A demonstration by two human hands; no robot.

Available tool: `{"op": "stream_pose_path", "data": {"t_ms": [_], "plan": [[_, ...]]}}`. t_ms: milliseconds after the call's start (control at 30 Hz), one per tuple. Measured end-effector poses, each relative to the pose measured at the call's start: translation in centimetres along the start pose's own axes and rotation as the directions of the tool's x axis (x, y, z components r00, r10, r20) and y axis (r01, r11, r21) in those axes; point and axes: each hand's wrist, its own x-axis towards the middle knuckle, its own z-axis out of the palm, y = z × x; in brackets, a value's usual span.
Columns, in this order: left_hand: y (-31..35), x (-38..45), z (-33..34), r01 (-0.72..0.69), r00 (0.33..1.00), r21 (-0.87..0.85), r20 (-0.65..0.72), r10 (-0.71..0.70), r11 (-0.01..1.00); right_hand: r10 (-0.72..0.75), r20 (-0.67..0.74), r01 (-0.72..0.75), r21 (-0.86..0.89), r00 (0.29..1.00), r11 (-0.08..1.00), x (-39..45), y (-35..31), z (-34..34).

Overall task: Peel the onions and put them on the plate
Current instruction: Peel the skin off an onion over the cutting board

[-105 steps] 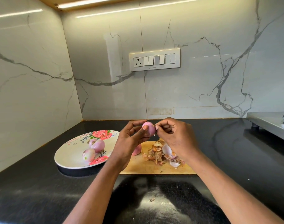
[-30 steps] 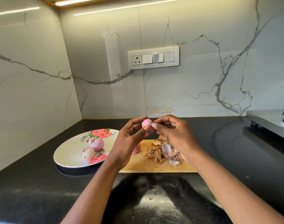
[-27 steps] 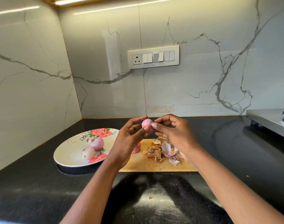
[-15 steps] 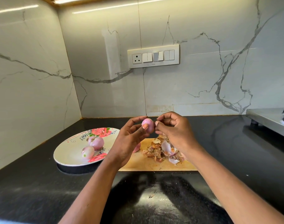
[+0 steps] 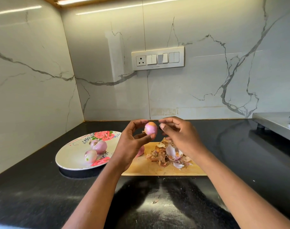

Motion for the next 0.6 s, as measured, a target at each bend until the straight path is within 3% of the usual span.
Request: {"op": "stream_pose_path", "data": {"t_ms": [133,367,600], "plan": [[-0.16,0.05,-0.03,-0.023,1.0,-0.043,0.015,0.023,0.999,-0.029,0.063,0.026,0.05,0.998,0.998,-0.13,-0.05,0.4],[-0.25,0.19,-0.11,-0.044,0.999,-0.03,-0.012,0.043,0.999,-0.044,0.041,0.041,0.074,0.998,0.996,0.1,0.28,0.29],[-0.21,0.02,0.08,-0.089,0.996,0.065,-0.018,0.09,0.994,-0.131,-0.013,0.13,-0.066,0.991,0.989,-0.36,0.05,0.28]]}}
